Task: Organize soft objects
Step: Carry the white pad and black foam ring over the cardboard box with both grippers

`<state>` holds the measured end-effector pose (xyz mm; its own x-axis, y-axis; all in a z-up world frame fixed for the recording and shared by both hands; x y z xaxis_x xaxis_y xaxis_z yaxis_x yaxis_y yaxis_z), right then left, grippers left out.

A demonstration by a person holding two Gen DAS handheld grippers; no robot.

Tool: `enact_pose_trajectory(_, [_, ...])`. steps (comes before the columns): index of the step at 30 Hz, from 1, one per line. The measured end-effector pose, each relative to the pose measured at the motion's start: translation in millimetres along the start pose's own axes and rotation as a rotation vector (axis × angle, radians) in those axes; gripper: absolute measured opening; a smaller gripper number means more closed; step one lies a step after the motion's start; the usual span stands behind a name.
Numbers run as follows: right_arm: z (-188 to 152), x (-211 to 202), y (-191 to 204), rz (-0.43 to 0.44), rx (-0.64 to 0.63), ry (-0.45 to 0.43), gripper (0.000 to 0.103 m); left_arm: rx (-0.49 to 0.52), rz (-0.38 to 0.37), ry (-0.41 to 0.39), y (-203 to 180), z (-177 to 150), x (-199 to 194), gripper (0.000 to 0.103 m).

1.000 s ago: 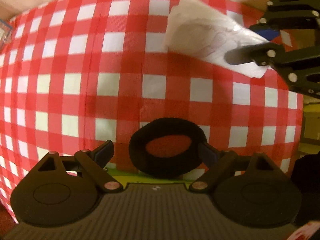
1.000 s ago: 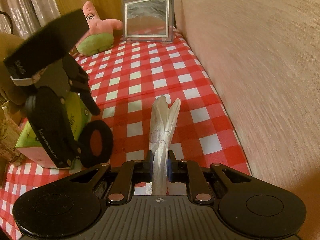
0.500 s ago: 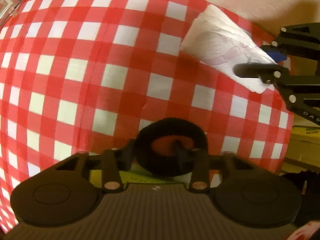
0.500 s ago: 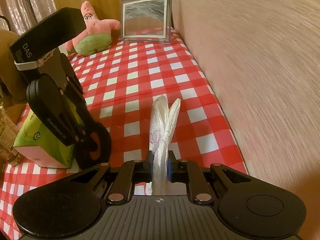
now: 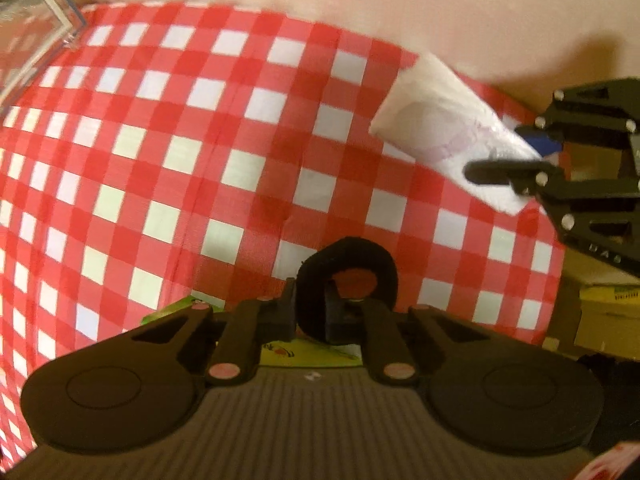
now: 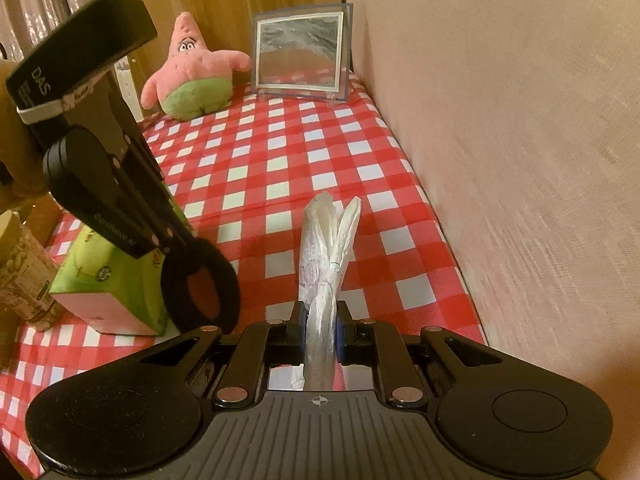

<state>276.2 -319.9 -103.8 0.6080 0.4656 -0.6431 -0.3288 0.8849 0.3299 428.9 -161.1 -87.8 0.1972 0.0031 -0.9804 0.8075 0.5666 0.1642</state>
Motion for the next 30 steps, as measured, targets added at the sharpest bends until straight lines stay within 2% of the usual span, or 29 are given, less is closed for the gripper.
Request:
enact_pose_trajectory(5, [-1,-14,11,0.003,-0.006,-0.012,0.014,-0.084,0.018,-0.056,-11,-1,-21,0.011])
enact_pose_trajectory(10, [1,-30,23,-0.001,-0.003,-0.031,0.014,-0.206,0.027,-0.116,-20,-15,-49,0.011])
enact_pose_trajectory(22, [4,-68,60,-0.009,-0.032,-0.101,0.014,-0.592,0.095,-0.287,-31,-92,-111,0.011])
enact_pose_trajectory(27, [5,-80,76,0.002,-0.035,-0.117,0.014,-0.717,0.133,-0.363,-46,-123,-132,0.011])
enact_pose_trajectory(30, [6,-86,86,0.011,-0.038,-0.129,0.014,-0.758,0.161,-0.392,-56,-139,-141,0.011])
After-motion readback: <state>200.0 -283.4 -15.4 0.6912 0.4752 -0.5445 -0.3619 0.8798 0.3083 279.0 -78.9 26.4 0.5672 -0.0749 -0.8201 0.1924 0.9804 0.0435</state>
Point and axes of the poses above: each gripper's, at about its wrist camera, not at the fingertips, and x roughly the way its jaws point, y to its left, z to its top, the point moved 2 cm from there along x, roughly the way its jaws point, and after that the axes turned 11 degrees about z, right-handed, at the moved point
